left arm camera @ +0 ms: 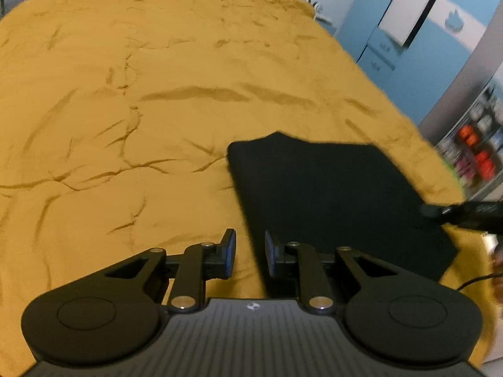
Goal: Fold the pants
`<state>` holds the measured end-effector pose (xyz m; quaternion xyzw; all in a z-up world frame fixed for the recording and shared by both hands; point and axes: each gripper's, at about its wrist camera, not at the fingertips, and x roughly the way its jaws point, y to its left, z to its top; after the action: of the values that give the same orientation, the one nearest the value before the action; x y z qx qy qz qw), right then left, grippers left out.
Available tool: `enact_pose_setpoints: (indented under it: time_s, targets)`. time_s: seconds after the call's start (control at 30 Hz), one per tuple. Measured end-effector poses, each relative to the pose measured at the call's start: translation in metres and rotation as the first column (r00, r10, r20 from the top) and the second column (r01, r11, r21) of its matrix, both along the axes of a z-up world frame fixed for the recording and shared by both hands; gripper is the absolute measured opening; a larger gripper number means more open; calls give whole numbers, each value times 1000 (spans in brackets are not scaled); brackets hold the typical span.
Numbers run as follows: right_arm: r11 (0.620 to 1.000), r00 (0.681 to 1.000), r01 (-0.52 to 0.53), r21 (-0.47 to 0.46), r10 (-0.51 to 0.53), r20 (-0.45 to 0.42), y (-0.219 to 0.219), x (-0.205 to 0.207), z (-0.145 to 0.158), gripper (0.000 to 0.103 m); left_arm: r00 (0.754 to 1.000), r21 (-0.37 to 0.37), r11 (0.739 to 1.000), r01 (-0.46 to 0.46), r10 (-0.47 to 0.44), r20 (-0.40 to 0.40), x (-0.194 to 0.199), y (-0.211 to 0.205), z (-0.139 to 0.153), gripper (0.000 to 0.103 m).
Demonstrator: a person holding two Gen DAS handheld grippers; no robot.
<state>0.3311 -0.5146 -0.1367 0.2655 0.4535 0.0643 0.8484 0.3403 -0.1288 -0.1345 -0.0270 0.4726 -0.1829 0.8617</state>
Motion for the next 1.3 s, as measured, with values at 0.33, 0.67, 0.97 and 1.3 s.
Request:
enact_pose_setpoints:
  time_s: [0.33, 0.67, 0.97, 1.3]
  targets:
    - [922, 956, -126, -367, 212, 202, 76, -52, 50, 20, 992, -17, 997, 81, -79, 93, -35, -19, 19, 22]
    - [813, 942, -200, -547, 314, 122, 95, -85, -16, 38, 991, 83, 988, 130, -131, 12, -67, -21, -24, 25]
    - [839, 945, -174, -515, 289, 152, 83, -83, 19, 37, 992, 38, 994, 105, -107, 66, -52, -4, 10, 26]
    - [953, 980, -50, -300, 104, 169, 48, 0, 20, 50, 989, -263, 955, -139, 120, -85, 57, 32, -24, 46]
